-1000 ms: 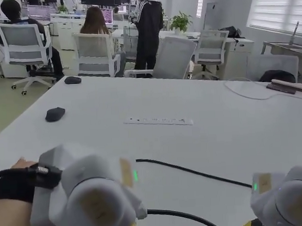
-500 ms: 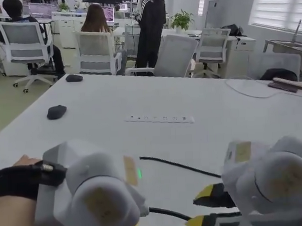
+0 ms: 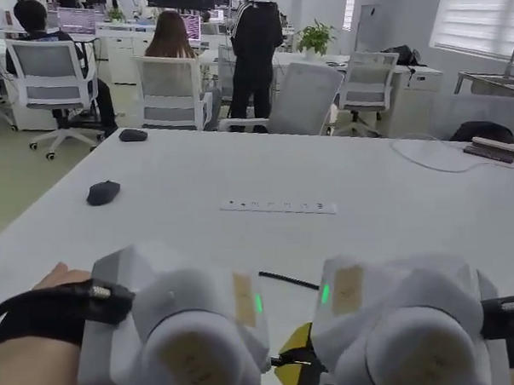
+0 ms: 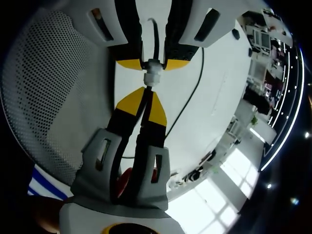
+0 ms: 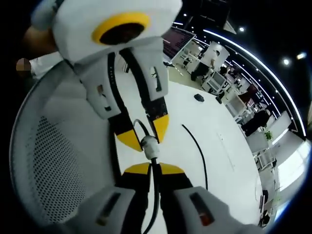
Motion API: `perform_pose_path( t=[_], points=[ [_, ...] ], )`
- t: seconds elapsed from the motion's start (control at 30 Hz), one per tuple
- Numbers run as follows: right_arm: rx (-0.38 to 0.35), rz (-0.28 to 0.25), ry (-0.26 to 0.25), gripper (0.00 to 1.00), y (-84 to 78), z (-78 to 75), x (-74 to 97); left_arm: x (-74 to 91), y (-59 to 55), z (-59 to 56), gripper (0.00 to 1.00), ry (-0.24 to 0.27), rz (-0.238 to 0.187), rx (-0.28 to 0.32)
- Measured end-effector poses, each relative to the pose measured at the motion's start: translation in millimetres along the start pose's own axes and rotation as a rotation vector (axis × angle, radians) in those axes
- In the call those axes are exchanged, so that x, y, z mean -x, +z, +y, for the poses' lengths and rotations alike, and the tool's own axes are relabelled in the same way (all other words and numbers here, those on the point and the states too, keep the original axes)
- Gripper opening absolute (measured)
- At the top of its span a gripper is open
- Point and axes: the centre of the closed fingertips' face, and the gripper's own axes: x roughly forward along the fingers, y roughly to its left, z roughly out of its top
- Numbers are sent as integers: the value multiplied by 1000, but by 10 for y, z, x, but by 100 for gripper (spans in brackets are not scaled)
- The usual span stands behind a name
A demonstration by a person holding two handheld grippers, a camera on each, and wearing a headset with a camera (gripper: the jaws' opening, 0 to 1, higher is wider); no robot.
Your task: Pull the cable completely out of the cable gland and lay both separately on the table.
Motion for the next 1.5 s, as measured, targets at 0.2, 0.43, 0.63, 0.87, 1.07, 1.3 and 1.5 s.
perform_pose_path(
  t=[0.2,0.43,0.63,0.87,1.07,1.3,1.5],
  points=[
    [-13,38,3,4,-154,-4,14,-18,-21,3,17,-5,10,-20],
    [-34,100,0,4,-410,-45,63,23,-52,75,17,7,11,-12],
    [-51,130,8,4,-551,-62,82,40,-86,117,17,18,17,-4],
    [-60,196,25,4,-750,-58,83,64,-133,173,17,34,25,8],
    [-65,229,34,4,-840,-47,78,97,-203,250,17,53,30,29],
    [-80,258,42,9,-860,-41,40,126,-245,293,17,68,37,39],
    [-100,142,0,26,-480,-142,-49,125,-256,302,16,77,31,38]
  ],
)
